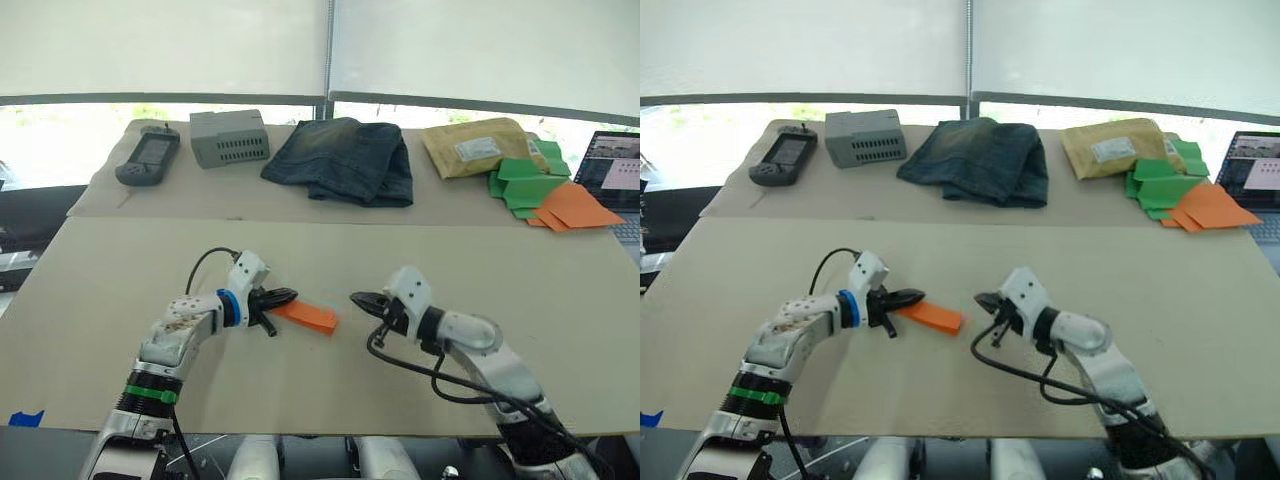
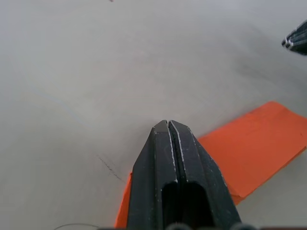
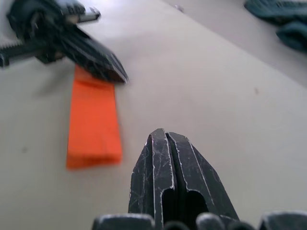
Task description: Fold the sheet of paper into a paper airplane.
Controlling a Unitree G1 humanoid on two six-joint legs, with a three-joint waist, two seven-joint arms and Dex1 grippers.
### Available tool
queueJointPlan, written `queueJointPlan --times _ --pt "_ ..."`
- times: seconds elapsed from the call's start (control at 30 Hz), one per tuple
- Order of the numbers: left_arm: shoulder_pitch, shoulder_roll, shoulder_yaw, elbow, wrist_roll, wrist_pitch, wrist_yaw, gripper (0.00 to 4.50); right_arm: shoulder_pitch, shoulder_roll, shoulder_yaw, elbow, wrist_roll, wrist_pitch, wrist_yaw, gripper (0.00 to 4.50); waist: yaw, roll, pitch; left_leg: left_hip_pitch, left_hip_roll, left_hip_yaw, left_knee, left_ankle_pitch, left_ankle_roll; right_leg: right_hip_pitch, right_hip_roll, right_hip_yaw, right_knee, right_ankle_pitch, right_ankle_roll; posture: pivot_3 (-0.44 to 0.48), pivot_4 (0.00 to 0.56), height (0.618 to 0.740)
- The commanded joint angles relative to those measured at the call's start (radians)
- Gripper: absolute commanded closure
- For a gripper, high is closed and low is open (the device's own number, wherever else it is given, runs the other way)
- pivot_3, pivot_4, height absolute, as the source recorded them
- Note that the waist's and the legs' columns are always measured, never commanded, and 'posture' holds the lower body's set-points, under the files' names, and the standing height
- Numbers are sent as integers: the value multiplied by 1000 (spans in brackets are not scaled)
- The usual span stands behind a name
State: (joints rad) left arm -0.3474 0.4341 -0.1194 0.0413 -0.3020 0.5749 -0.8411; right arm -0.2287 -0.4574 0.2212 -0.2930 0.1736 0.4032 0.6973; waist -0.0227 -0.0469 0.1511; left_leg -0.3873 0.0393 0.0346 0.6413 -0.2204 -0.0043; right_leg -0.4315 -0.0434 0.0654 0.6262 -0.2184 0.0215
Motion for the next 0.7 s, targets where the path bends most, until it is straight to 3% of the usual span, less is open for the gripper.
queueJointPlan --times 0.03,0.3,0.7 --pt "31 -30 -70 -5 22 61 28 4500 -40 4 61 -21 4 82 30 4477 16 0 0 -2 -1 -1 0 -2 2 -1 0 0 0 -1 0 0 150 718" --pt "54 -50 -82 -58 16 91 67 4500 -110 0 192 37 -26 234 66 4477 26 1 -1 -14 -8 -2 9 -12 8 -6 -7 0 -1 -2 -1 0 150 718" --pt "114 65 5 -36 20 29 70 4500 -146 -39 274 84 -32 412 95 4477 3 1 -3 2 -7 -4 8 -12 8 9 -7 -1 0 -9 7 0 150 718"
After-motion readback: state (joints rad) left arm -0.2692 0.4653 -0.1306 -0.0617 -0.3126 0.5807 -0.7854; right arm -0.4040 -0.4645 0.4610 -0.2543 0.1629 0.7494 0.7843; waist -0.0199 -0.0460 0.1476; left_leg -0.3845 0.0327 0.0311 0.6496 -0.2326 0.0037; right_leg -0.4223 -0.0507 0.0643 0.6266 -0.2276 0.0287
